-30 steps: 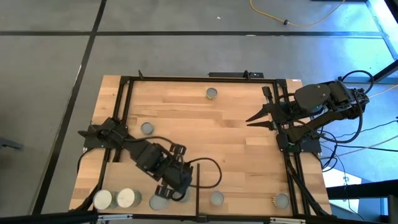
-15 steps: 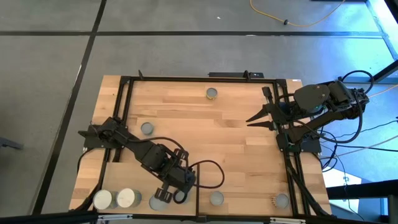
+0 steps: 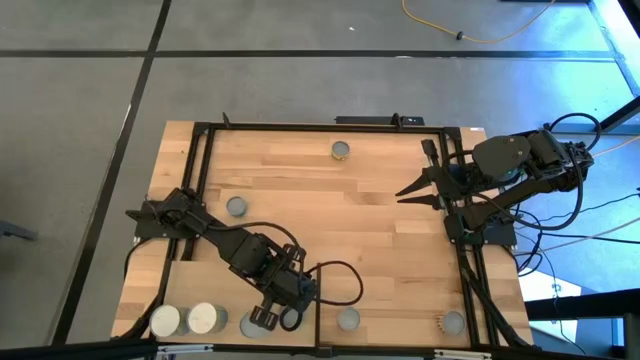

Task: Pick and place cans onto a shelf
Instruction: Put the canned chicken soup on the shelf, then put the yellow can on the shelf

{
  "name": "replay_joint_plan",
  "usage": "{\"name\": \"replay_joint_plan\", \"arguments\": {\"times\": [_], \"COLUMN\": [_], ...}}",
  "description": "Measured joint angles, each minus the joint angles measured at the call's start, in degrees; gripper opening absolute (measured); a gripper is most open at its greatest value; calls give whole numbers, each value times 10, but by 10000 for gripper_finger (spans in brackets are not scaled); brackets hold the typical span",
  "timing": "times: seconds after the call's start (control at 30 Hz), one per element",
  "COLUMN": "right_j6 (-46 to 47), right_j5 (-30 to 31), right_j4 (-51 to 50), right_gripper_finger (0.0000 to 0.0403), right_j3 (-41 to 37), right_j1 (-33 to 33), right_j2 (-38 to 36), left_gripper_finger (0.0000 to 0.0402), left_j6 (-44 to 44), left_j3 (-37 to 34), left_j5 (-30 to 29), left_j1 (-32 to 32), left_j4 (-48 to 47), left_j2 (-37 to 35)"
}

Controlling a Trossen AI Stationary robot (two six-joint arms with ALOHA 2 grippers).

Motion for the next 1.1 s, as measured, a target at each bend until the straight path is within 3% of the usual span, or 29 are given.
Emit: {"name": "replay_joint_plan", "arguments": {"times": [0.7,1.1], "right_j6": [0,-28], "right_j5": [0,0], "right_j4": [-2,-3], "right_gripper_finger": [56,56], "right_j3": [0,0], "right_j1": [0,0], "right_j2": [0,0], "left_gripper_finger": [0,0], "left_j6": [-1,-6], "left_j3": [0,41], "left_j5": [54,-40], "left_j1": [0,1], "left_j4": [42,22], "left_j2": [0,-21]}}
